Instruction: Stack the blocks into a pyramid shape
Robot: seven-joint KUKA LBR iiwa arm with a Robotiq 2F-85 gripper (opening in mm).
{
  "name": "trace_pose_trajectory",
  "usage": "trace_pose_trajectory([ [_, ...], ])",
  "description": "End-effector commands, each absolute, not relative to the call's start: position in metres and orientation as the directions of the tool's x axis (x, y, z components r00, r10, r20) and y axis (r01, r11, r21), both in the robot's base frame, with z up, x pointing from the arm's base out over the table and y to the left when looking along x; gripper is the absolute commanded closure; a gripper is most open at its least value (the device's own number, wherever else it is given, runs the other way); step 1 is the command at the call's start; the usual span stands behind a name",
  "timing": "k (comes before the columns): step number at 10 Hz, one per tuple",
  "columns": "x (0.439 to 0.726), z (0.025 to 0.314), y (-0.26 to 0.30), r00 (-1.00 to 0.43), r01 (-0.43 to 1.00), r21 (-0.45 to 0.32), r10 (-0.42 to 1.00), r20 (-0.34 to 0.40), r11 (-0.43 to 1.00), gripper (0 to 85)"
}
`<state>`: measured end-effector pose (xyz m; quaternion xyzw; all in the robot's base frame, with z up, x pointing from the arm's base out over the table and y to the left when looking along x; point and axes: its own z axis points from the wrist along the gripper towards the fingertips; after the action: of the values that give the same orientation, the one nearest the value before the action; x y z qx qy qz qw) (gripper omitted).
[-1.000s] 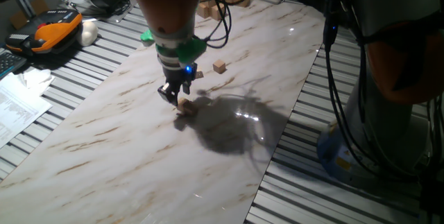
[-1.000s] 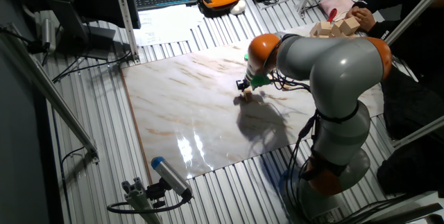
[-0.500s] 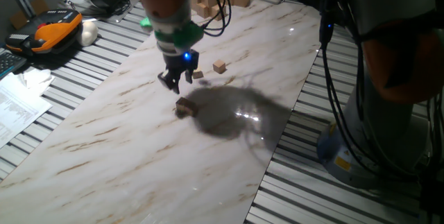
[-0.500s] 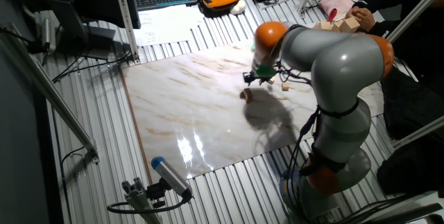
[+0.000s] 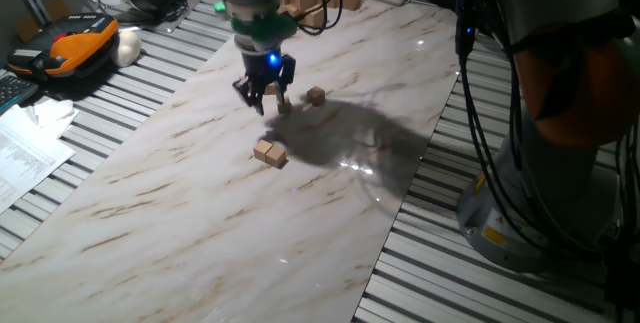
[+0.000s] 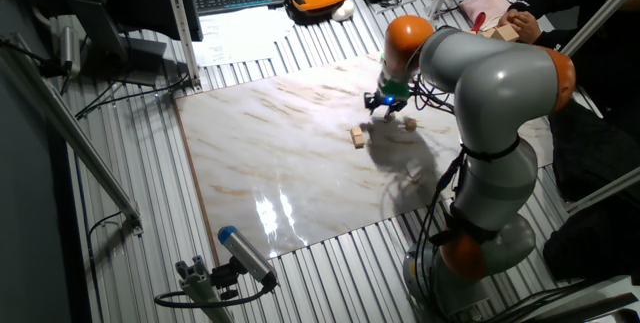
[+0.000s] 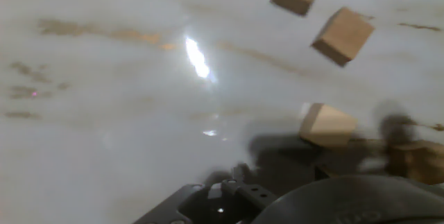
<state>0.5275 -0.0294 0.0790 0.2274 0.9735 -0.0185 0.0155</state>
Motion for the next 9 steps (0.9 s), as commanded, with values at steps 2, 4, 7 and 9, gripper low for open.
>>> trace_pose_trajectory([
  [2,0.524,0.072,-0.05,-0.865,0.5,-0.03,0.498,-0.061,0.865,34.0],
  [4,0.522,0.063,-0.07,-0.855,0.516,-0.034,0.512,-0.078,0.856,34.0],
  [7,0.52,0.059,-0.078,-0.784,0.619,0.004,0.619,-0.056,0.785,34.0],
  [9,0.523,0.054,-0.076,-0.74,0.67,0.014,0.67,-0.068,0.742,34.0],
])
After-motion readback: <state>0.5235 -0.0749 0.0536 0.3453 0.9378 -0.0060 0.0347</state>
